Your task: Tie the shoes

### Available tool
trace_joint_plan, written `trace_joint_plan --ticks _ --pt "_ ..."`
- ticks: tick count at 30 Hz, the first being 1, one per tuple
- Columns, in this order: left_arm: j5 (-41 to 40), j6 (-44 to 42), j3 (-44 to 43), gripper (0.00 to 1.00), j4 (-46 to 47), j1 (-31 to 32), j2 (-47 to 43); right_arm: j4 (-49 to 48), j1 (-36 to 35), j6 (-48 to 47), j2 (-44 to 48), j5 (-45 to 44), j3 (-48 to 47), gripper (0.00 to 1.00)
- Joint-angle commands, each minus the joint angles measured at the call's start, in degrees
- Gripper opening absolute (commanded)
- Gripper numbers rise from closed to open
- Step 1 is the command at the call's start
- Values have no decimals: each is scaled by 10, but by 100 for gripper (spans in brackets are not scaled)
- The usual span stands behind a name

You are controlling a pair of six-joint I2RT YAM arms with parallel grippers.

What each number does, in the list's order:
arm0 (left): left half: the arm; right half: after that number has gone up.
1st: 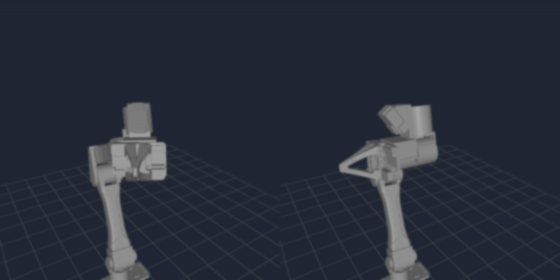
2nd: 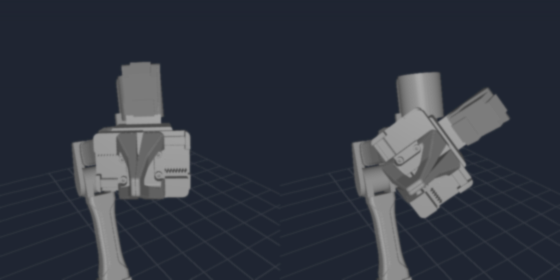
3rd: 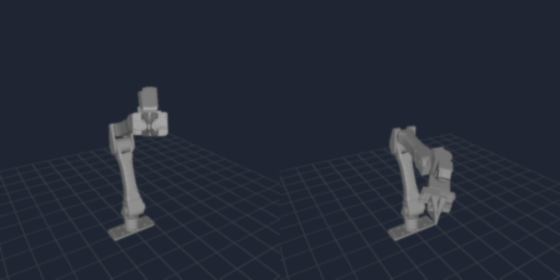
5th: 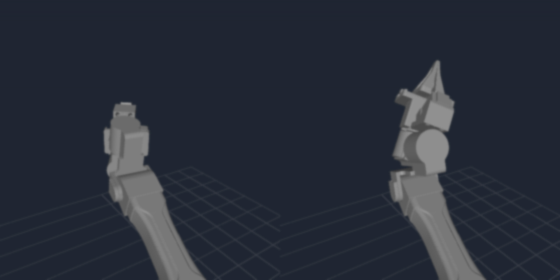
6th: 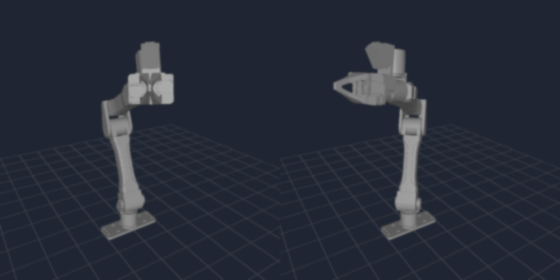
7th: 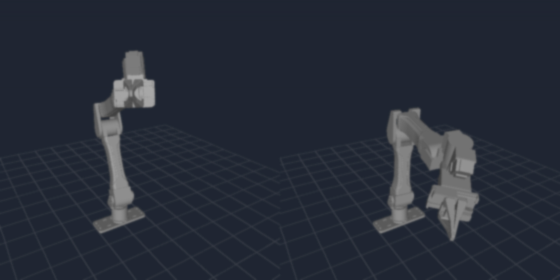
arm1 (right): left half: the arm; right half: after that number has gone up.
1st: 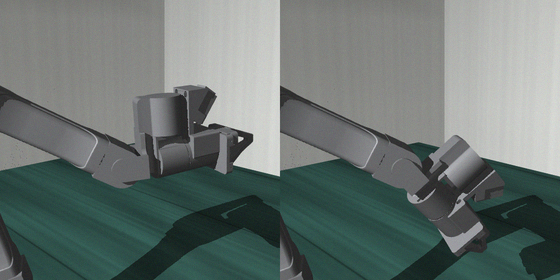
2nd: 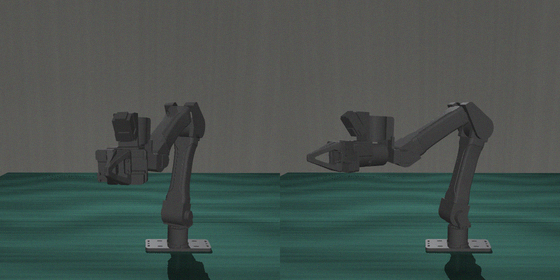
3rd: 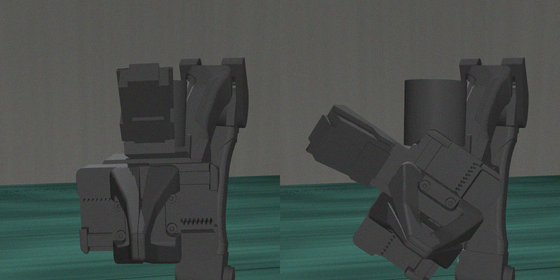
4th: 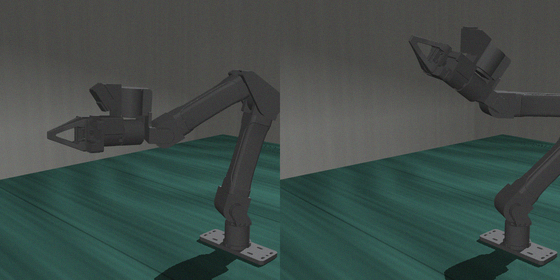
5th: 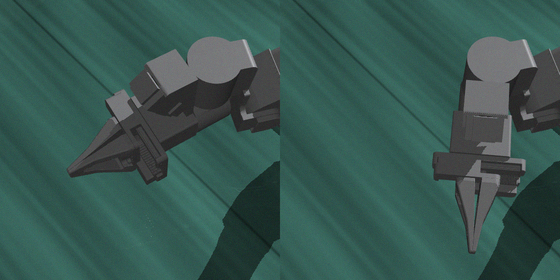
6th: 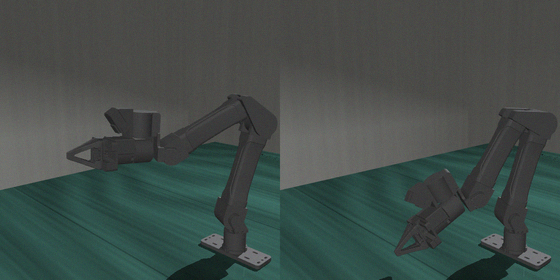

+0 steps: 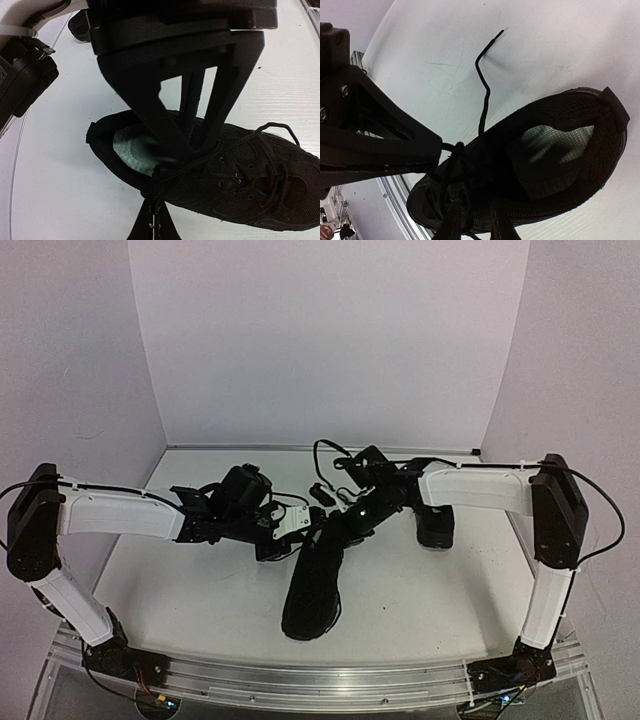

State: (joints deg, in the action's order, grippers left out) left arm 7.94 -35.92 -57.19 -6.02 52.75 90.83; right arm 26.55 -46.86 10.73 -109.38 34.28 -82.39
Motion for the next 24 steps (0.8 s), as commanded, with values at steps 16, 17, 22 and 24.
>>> trace_joint_plan --ticks 16,17,22,24 --pt "11 6 -10 0 10 -2 1 4 -23 -9 -13 -60 -8 0" --pt "11 6 -10 0 10 -2 1 4 -23 -7 -7 -61 -8 0" --pt "9 7 -8 0 6 -2 -3 4 -20 -1 31 -87 2 0" --pt "7 8 -5 0 5 -2 -5 2 -17 2 41 -92 9 0"
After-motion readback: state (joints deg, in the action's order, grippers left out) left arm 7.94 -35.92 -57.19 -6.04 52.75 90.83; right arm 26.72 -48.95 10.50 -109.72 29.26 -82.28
